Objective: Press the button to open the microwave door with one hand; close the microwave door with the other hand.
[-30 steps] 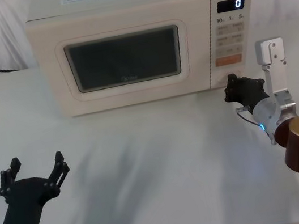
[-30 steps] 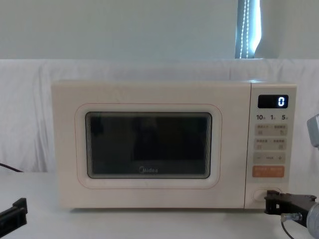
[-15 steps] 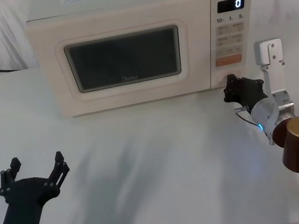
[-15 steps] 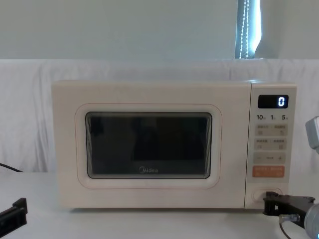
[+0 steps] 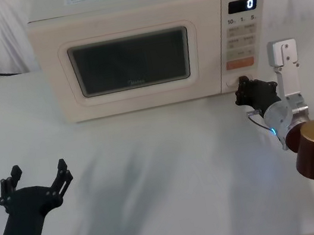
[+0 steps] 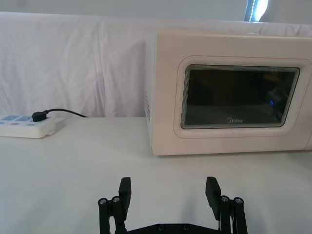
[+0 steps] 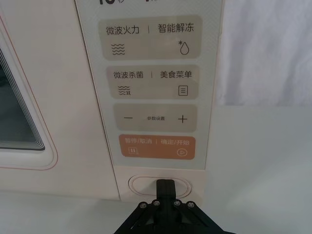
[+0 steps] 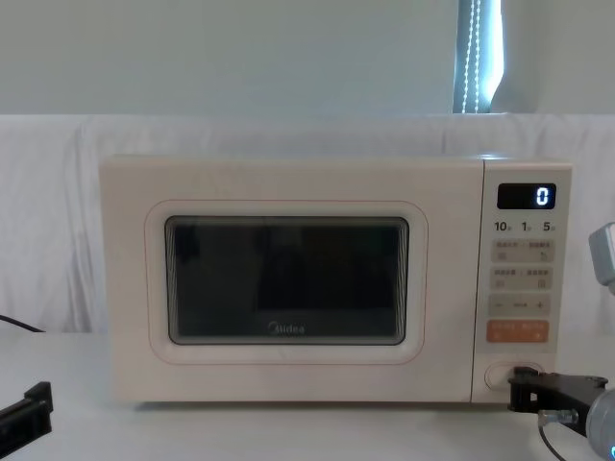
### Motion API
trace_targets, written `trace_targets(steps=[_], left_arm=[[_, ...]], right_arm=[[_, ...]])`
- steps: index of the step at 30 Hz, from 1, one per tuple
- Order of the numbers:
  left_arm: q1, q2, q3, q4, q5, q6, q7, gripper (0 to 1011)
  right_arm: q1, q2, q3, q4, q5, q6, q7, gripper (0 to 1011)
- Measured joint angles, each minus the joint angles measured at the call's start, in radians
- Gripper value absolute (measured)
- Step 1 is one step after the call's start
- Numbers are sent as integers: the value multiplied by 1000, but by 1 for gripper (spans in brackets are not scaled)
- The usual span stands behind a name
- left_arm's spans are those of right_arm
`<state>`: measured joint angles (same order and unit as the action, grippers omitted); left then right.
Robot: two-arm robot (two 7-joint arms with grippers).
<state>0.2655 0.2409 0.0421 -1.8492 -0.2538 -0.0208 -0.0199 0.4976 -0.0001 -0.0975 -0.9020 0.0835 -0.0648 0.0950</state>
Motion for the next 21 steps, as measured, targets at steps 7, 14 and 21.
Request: trace_targets(steps=[7,14,21], left_arm=[[0,0,0,0,0,0,0,1001],[0,0,0,0,0,0,0,1001],[0,0,0,0,0,0,0,1001]], right_arm=[[9,-1,3,16,-2,-5,0,0],[29,-2,6,53,-3,-21,4,0],[42,-2,8,77,-4,-33,8,0]])
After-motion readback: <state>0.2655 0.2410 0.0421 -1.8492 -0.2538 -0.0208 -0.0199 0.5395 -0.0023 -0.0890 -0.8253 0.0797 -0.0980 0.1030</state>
